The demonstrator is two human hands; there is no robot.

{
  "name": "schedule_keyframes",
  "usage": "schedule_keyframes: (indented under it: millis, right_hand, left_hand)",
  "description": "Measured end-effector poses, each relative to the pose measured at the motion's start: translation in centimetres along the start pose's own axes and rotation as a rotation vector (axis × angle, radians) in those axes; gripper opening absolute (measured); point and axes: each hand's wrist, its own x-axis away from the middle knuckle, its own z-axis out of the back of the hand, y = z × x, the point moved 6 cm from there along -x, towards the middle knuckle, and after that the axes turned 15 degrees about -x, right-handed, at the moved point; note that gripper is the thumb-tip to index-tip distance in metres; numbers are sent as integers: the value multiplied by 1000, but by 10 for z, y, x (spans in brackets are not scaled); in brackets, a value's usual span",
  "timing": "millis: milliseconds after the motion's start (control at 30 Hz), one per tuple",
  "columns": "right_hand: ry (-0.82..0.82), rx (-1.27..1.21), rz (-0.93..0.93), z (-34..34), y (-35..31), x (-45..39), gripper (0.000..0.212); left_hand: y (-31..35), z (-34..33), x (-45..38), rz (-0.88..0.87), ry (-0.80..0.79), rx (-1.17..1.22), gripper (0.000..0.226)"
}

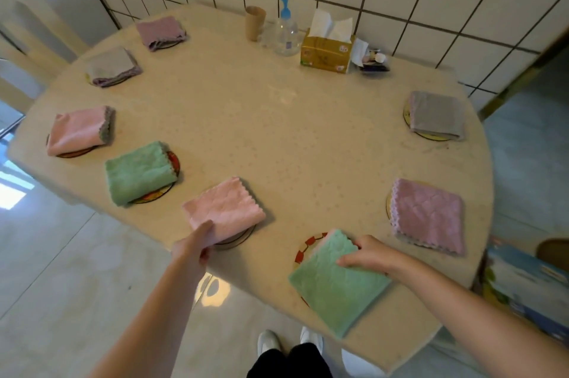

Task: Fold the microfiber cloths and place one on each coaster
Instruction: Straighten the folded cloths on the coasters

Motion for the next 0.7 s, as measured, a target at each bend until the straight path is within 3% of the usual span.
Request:
schedule_keyframes:
  millis: [133,267,400,467,533,600,700]
  right_hand:
    - [-14,-142,15,0,5,7,24]
    - [-93,-466,-15,-8,12,19,26]
    - [-15,-912,-23,-11,26,22,22]
    - [50,-1012,-74,-15,43,23,22]
    - [111,-1033,-121,-20,58,25,23]
    - [155,-1024,-113,-21,64,27,22]
    - [181,-1007,-87,-19,60,27,23]
  left_hand:
    - [12,-1,1,-42,-86,38,42]
    - [27,1,5,-117,-215,72,40]
    - [43,-4,12,-239,-418,-18,35]
    - [48,-6,10,-285,-487,-136,35]
    - [49,-3,2,-307,-449,-317,36]
    - [51,3,-10,-315,-302,-489,36]
    - [58,3,-17,-361,-242,-554,23]
